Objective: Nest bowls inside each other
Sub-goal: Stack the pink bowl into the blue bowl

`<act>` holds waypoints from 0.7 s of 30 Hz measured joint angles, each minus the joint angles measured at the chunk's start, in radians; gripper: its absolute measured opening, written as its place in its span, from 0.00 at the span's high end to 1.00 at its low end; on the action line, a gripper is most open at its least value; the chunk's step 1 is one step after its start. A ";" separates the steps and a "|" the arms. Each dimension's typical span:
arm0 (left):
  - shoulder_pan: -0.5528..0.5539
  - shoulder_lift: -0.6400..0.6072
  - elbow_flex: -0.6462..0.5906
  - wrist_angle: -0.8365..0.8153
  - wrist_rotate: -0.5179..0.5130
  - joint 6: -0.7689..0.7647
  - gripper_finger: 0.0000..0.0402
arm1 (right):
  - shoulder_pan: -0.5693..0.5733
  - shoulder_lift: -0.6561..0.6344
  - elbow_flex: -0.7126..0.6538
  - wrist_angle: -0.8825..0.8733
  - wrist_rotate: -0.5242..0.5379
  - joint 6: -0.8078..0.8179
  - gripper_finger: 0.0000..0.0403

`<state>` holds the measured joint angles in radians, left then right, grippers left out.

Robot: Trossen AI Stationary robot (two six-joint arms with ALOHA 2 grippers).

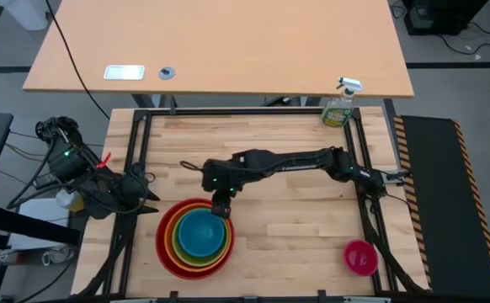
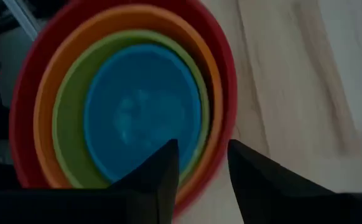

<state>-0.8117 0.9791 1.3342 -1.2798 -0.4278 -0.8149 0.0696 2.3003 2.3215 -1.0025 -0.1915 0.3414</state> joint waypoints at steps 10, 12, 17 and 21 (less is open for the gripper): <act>0.000 0.000 0.000 0.001 -0.004 0.069 0.61 | 0.090 -0.062 0.000 -0.342 0.017 -0.147 0.64; 0.000 0.000 0.000 0.001 -0.005 0.071 0.61 | 0.130 -0.062 0.000 -0.434 0.017 -0.179 0.64; 0.000 0.000 0.000 0.001 -0.005 0.071 0.61 | 0.230 -0.066 -0.052 -0.566 0.011 -0.198 0.64; 0.000 0.001 0.000 0.001 -0.005 0.077 0.61 | 0.294 -0.120 -0.172 -0.562 -0.051 -0.160 0.64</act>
<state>-0.8117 0.9800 1.3342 -1.2786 -0.4328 -0.7379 0.3636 2.1805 2.1491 -1.5644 -0.2427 0.1811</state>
